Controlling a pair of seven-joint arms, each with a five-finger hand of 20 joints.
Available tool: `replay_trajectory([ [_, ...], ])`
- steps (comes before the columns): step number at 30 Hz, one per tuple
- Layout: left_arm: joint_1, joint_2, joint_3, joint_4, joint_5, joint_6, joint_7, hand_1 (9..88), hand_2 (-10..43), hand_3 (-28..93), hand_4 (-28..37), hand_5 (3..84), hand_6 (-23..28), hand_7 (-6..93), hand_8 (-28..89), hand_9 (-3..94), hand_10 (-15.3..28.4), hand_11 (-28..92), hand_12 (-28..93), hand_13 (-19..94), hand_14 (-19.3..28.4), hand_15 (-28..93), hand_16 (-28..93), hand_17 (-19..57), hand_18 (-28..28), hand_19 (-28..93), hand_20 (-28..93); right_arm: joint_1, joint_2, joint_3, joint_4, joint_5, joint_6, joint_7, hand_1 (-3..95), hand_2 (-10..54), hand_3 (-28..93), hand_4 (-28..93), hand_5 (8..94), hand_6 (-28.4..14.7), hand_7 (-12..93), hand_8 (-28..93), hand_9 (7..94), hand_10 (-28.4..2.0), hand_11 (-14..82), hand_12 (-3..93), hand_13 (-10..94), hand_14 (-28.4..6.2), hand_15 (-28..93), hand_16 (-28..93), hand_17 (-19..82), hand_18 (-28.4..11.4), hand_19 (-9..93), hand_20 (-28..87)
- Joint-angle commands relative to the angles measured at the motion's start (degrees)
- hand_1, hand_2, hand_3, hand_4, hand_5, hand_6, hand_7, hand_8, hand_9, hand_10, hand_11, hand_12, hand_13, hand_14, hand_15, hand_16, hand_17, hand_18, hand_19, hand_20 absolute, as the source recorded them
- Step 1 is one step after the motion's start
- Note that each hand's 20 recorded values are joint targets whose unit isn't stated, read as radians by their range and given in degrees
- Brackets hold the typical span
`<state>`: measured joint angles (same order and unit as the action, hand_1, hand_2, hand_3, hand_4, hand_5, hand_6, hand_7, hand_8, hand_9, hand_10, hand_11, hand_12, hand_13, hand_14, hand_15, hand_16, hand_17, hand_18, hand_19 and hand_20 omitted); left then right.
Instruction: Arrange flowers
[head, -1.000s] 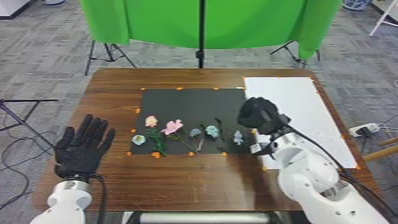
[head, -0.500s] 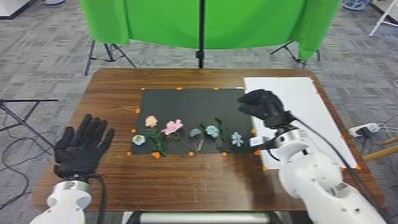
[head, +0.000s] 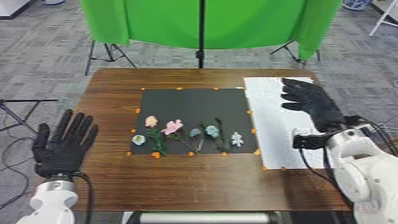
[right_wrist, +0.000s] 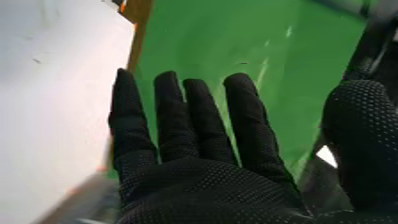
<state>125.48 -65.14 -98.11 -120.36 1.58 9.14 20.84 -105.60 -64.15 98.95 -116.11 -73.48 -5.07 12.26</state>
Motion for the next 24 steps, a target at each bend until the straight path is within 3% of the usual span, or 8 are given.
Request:
replay_trajectory([
  [1, 0.7, -0.57, -0.98, 1.00, 0.22, -3.16, 0.14, 17.8, 20.9, 70, -28.3, 41.7, 8.3, 4.3, -8, 36.2, 15.3, 13, 9, 26, 14.2, 24, -6, -7.8, 13.4, 34, 11, -2.9, -2.1, 2.9, 0.2, 13.2, 2.0, -4.4, 14.5, 7.0, 84, -28, 40.5, -1.9, 8, -9, 38.4, -13.7, 3.2, 10.5, 31, -12.8, 8, 16, 16, -17.8, 29, 17],
  [6, 0.8, -0.75, -1.22, 0.94, 1.10, -3.53, 0.26, 16.3, 20.1, 71, -28.3, 41.5, 8.2, 4.0, -8, 35.5, 15.1, 13, 9, 26, 14.1, 23, -6, -7.8, 13.4, 34, 11, -3.3, -2.7, 4.3, -0.4, 12.9, 0.4, -5.4, 13.8, 7.0, 84, -28, 40.4, -1.1, 8, -10, 38.4, -13.2, 3.4, 9.9, 30, -12.1, 7, 15, 16, -17.4, 28, 18],
  [11, 0.6, -0.88, -1.05, 0.99, 1.00, -4.09, 0.11, 17.3, 15.8, 76, -28.3, 41.4, 8.2, 4.2, -8, 35.9, 15.2, 14, 9, 26, 14.6, 23, -5, -7.5, 13.1, 33, 11, -4.1, -3.2, 5.0, -1.0, 13.8, 1.2, -5.6, 13.7, 7.0, 84, -28, 40.6, -1.1, 8, -10, 38.5, -12.9, 3.5, 9.6, 30, -12.1, 8, 14, 16, -17.4, 27, 19],
  [24, 1.0, -1.03, -1.14, 0.48, 0.61, -4.22, 0.07, 19.0, 15.1, 76, -28.3, 42.6, 8.6, 4.5, -8, 36.6, 15.6, 14, 10, 27, 15.1, 26, -5, -7.7, 13.2, 34, 12, -4.6, -3.2, 6.2, -2.0, 14.2, 0.8, -5.3, 14.1, 7.5, 84, -27, 42.3, -1.2, 8, -10, 39.1, -12.7, 3.8, 9.6, 30, -12.6, 9, 13, 16, -17.6, 27, 20],
])
